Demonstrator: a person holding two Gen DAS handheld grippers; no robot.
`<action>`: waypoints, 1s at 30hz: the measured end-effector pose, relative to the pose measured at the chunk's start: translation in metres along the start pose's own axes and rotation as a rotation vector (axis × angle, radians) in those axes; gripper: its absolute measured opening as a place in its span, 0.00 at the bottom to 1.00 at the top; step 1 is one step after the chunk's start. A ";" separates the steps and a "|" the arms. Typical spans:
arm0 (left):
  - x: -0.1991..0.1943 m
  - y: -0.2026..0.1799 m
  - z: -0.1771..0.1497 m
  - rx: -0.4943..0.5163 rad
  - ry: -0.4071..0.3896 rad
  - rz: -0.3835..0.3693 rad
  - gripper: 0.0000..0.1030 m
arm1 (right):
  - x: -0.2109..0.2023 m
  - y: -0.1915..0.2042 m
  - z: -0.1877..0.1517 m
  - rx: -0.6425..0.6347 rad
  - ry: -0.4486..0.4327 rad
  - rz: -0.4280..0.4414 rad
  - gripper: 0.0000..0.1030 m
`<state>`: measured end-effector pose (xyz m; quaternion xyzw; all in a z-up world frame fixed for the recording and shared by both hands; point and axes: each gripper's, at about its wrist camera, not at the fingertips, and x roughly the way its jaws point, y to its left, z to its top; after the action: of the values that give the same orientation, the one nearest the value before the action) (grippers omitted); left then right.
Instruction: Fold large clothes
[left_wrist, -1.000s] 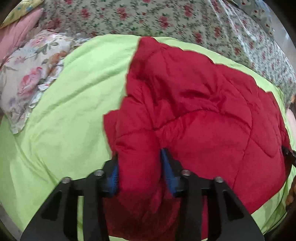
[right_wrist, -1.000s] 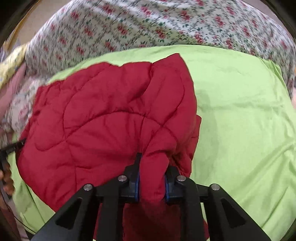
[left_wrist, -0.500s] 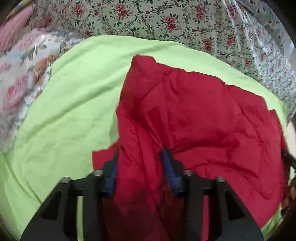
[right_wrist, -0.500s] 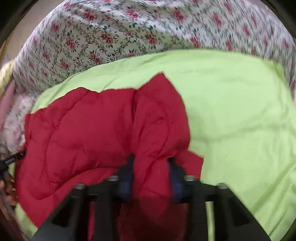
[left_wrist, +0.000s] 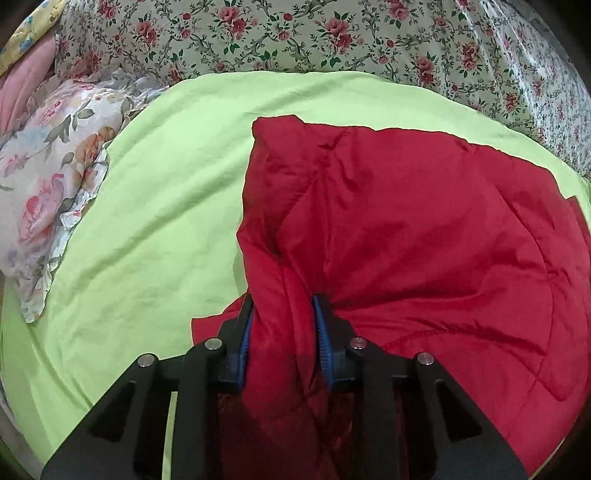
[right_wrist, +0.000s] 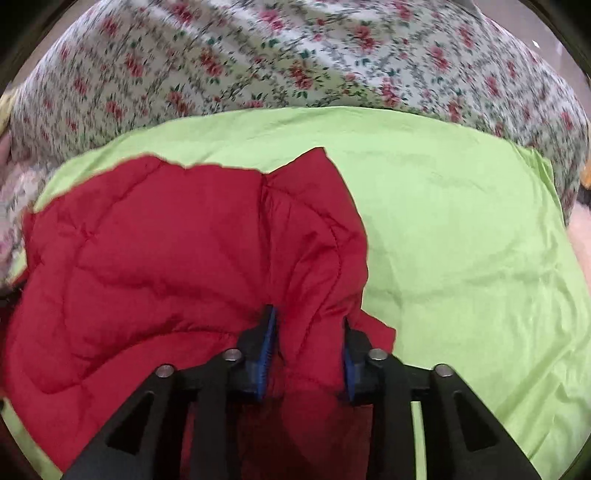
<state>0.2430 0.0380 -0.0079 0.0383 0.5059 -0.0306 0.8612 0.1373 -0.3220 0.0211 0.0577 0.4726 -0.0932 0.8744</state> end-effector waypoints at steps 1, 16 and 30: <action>0.000 0.000 0.000 0.001 -0.002 0.003 0.27 | -0.010 -0.002 0.001 0.018 -0.024 0.006 0.43; -0.007 -0.008 -0.002 -0.003 -0.017 0.045 0.31 | -0.089 0.020 -0.012 -0.031 -0.283 -0.042 0.54; -0.081 0.024 -0.048 -0.124 -0.085 -0.008 0.61 | -0.036 0.091 -0.058 -0.224 -0.026 0.177 0.54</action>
<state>0.1639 0.0678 0.0407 -0.0183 0.4699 -0.0041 0.8825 0.0905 -0.2187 0.0205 0.0002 0.4615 0.0368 0.8863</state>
